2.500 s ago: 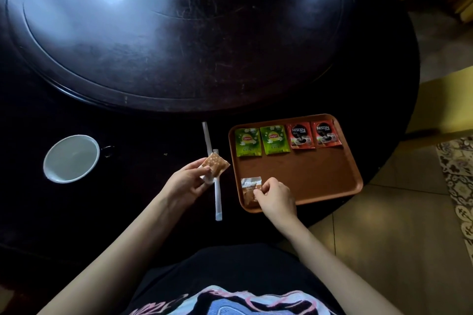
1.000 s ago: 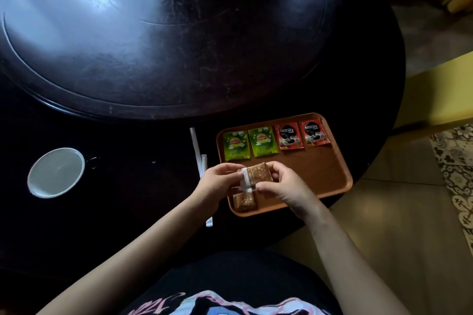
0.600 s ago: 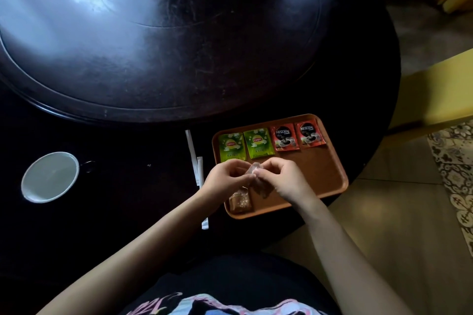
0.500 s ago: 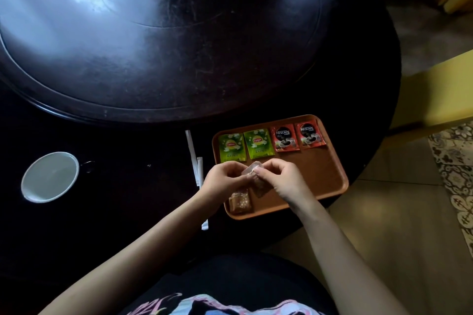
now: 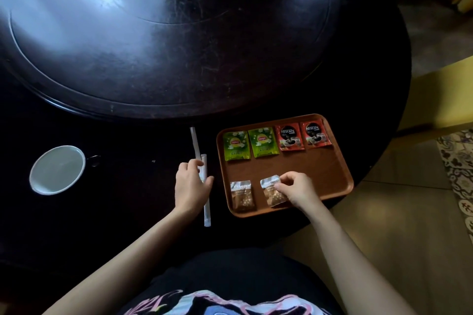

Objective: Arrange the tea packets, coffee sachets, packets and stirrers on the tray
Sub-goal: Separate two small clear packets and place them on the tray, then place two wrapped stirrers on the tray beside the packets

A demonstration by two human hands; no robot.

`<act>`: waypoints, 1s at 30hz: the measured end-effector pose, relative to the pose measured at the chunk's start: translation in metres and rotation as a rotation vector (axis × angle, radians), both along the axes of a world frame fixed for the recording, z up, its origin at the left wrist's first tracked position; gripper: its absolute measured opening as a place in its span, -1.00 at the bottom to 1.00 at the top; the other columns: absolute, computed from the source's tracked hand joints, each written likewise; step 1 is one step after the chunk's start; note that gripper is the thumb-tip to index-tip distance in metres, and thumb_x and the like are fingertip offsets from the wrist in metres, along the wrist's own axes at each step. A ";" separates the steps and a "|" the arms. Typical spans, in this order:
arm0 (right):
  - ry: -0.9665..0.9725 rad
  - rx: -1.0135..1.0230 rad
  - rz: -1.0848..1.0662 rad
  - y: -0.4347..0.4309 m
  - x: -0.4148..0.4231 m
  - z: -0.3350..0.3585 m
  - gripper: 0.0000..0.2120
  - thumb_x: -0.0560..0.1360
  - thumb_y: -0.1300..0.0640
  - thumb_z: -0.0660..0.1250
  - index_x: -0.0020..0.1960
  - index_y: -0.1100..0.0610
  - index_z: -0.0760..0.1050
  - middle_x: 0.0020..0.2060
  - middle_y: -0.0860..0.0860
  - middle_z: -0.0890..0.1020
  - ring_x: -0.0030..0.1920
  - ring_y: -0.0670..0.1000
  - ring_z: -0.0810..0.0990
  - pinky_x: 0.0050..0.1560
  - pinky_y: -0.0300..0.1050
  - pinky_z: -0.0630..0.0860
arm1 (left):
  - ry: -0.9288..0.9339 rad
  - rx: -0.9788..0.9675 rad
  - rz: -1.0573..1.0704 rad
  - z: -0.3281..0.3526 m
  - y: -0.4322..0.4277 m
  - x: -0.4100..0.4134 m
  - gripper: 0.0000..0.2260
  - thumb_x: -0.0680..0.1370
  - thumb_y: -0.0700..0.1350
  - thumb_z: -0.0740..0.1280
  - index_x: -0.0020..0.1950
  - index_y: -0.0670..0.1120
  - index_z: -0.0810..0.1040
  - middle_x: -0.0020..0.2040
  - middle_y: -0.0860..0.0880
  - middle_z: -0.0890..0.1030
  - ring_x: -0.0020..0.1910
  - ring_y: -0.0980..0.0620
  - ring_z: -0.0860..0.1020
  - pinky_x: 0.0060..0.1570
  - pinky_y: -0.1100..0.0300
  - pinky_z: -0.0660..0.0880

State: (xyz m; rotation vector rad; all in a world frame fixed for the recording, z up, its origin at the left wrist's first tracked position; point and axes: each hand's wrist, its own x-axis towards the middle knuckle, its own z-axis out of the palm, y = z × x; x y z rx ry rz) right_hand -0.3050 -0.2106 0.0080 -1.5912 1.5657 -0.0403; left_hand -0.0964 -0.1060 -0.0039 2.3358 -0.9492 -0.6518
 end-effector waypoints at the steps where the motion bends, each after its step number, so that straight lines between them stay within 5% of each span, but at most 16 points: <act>1: 0.017 -0.034 0.002 0.002 0.000 -0.002 -0.86 0.40 0.19 0.40 -0.05 0.20 0.58 -0.08 0.10 0.66 -0.13 0.00 0.55 -0.14 -0.20 0.40 | -0.027 0.028 -0.009 -0.003 0.002 -0.001 -0.62 0.43 -0.14 0.40 0.20 -0.15 0.40 0.12 -0.16 0.43 0.08 -0.06 0.45 -0.09 0.21 0.37; 22: 0.050 -0.277 -0.052 0.034 0.013 -0.013 -0.89 0.46 0.16 0.33 -0.15 0.13 0.40 -0.14 0.02 0.45 -0.15 0.00 0.43 -0.15 -0.16 0.37 | -0.061 0.136 -0.011 -0.005 -0.005 0.002 -0.79 0.45 -0.29 0.24 0.08 -0.22 0.41 -0.04 -0.21 0.53 -0.18 -0.03 0.40 -0.21 0.14 0.31; 30: 0.023 -0.270 -0.038 0.031 0.009 -0.011 -0.84 0.45 0.14 0.35 -0.04 0.17 0.42 -0.06 0.06 0.49 -0.09 0.04 0.49 -0.13 -0.13 0.43 | 0.006 0.163 0.042 -0.006 -0.011 0.007 -0.85 0.42 -0.26 0.27 -0.04 -0.21 0.40 -0.13 -0.14 0.51 -0.21 -0.05 0.43 -0.28 0.15 0.30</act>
